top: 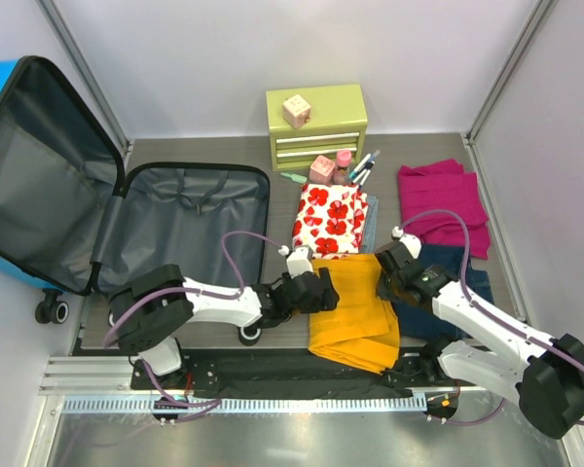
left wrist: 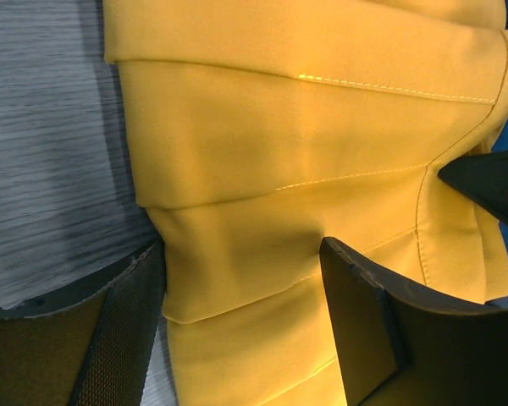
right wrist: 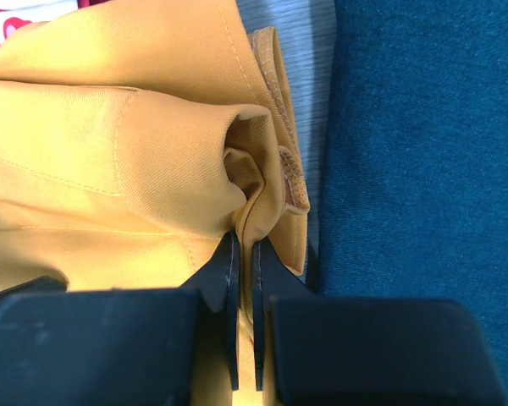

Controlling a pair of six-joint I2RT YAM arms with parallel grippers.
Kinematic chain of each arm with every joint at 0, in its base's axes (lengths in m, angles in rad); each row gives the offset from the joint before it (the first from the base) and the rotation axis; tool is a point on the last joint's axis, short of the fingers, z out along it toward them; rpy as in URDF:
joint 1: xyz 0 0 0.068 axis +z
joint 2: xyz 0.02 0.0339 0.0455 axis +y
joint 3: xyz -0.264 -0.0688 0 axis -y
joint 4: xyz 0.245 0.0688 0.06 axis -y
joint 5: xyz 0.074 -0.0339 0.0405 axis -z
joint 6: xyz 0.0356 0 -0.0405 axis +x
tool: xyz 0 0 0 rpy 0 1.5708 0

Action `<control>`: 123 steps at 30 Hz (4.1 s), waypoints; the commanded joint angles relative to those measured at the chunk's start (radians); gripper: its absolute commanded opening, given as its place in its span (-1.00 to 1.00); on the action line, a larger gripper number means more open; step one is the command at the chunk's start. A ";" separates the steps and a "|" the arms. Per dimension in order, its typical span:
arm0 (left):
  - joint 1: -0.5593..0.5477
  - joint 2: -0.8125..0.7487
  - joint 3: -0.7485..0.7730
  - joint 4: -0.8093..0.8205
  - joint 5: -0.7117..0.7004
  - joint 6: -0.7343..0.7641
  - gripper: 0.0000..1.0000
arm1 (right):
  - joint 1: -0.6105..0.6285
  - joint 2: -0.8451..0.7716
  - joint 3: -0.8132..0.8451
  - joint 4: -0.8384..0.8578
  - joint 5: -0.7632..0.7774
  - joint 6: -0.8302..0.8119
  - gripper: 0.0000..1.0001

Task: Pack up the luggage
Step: Pick up the clothes at the center of the board, then place the clothes in the luggage.

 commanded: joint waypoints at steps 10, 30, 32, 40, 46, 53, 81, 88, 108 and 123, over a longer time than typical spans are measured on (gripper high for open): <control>-0.061 0.120 0.077 -0.131 -0.098 -0.023 -0.99 | -0.008 -0.042 0.027 0.002 0.015 -0.021 -0.82; -0.119 -0.044 0.442 -0.915 -0.475 0.339 -0.99 | -0.008 -0.100 0.062 -0.025 0.026 -0.035 0.83; -0.119 -0.046 0.479 -0.975 -0.520 0.378 -0.99 | -0.008 -0.102 0.061 -0.026 0.025 -0.037 0.84; -0.046 -0.130 0.514 -1.046 -0.586 0.488 -1.00 | -0.008 -0.107 0.058 -0.026 0.023 -0.041 0.85; 0.055 -0.228 0.522 -0.971 -0.548 0.658 -0.99 | -0.008 -0.107 0.058 -0.025 0.021 -0.043 0.85; 0.191 -0.311 0.539 -0.899 -0.431 0.789 -0.99 | -0.008 -0.104 0.056 -0.023 0.020 -0.044 0.86; 0.711 -0.078 0.602 -0.696 -0.121 1.168 -0.99 | -0.008 -0.139 0.045 -0.005 -0.003 -0.060 0.86; 0.807 -0.072 0.517 -0.567 -0.109 1.222 -1.00 | -0.008 -0.137 0.039 0.006 -0.005 -0.063 0.86; 1.034 -0.032 0.407 -0.299 -0.150 1.314 -1.00 | -0.008 -0.151 0.035 0.020 -0.040 -0.078 0.86; 1.175 0.089 0.467 -0.290 -0.110 1.334 -0.99 | -0.008 -0.169 0.024 0.038 -0.072 -0.087 0.86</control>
